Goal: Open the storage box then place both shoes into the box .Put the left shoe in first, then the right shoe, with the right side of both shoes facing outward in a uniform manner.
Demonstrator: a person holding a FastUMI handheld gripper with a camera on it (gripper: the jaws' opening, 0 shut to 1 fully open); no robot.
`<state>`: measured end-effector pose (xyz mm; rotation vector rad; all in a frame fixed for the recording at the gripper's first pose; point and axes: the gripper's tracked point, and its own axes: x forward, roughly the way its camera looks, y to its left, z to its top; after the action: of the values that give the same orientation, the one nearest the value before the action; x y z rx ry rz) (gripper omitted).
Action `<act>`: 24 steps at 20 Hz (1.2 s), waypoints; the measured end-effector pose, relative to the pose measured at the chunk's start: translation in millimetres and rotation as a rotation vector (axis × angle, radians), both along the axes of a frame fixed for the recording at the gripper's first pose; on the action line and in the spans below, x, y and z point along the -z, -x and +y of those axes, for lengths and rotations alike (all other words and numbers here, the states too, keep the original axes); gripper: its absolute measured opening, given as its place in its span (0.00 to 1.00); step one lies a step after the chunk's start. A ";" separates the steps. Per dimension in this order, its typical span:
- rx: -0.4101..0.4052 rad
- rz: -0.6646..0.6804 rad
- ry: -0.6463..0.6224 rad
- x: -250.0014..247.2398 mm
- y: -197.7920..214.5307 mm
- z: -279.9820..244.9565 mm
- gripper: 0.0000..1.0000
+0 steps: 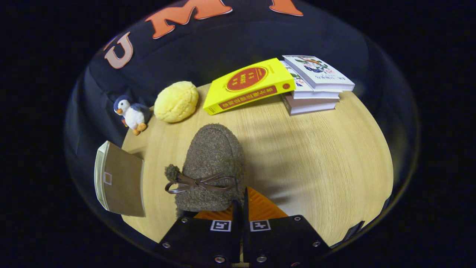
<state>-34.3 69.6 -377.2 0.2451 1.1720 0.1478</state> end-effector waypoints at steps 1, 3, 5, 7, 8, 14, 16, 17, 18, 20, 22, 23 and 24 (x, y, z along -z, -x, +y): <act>-0.005 -0.011 0.001 -13.9 -1.8 10.3 0.04; -0.006 -0.041 0.013 -41.2 -5.5 36.6 0.04; -0.007 -0.062 0.006 -67.3 -5.9 73.2 0.04; -0.021 -0.082 -0.006 -91.1 -5.7 116.3 0.04; -0.038 -0.090 -0.001 -100.8 -4.9 137.9 0.04; -0.121 -0.116 0.001 -131.5 0.9 264.6 0.04; -0.140 -0.107 0.001 -134.1 6.6 301.2 0.04; -0.147 -0.101 -0.005 -134.4 9.8 319.1 0.04; -0.153 -0.095 -0.008 -133.9 13.2 334.3 0.04; -0.173 -0.079 0.002 -130.1 18.6 356.8 0.04; -0.191 -0.062 0.020 -120.5 23.5 371.6 0.04; -0.194 -0.052 0.029 -114.7 26.0 376.3 0.04; -0.199 -0.043 0.039 -108.9 28.1 378.5 0.04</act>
<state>-62.4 448.1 -268.3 0.0900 1.1542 0.3033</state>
